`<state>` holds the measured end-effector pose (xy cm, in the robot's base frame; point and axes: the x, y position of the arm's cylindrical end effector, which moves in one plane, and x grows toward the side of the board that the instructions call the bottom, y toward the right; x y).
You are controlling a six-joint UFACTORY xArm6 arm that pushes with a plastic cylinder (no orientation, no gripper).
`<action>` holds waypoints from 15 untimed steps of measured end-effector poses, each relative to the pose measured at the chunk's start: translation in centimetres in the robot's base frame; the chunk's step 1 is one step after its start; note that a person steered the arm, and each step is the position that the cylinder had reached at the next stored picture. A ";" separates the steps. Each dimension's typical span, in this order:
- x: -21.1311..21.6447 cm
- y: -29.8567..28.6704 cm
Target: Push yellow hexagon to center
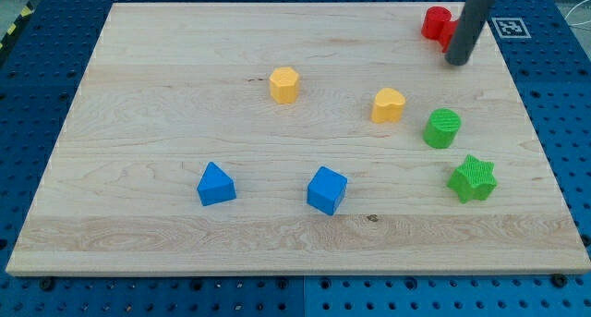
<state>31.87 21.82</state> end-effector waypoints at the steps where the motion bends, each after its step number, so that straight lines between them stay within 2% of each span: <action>1: -2.6 -0.2; 2: -4.7 0.5; 3: -4.7 0.9; 4: -1.4 0.9; 5: 0.4 -1.6; 6: 0.4 -9.1; 7: 2.9 -19.5; 8: 5.5 -27.4; 9: 7.3 -30.6; 10: 6.4 -34.6; 11: 8.7 -39.3; 12: 14.0 -40.2; 13: 13.1 -37.5; 14: 9.2 -32.5; 15: 8.1 -27.3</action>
<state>39.98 -5.46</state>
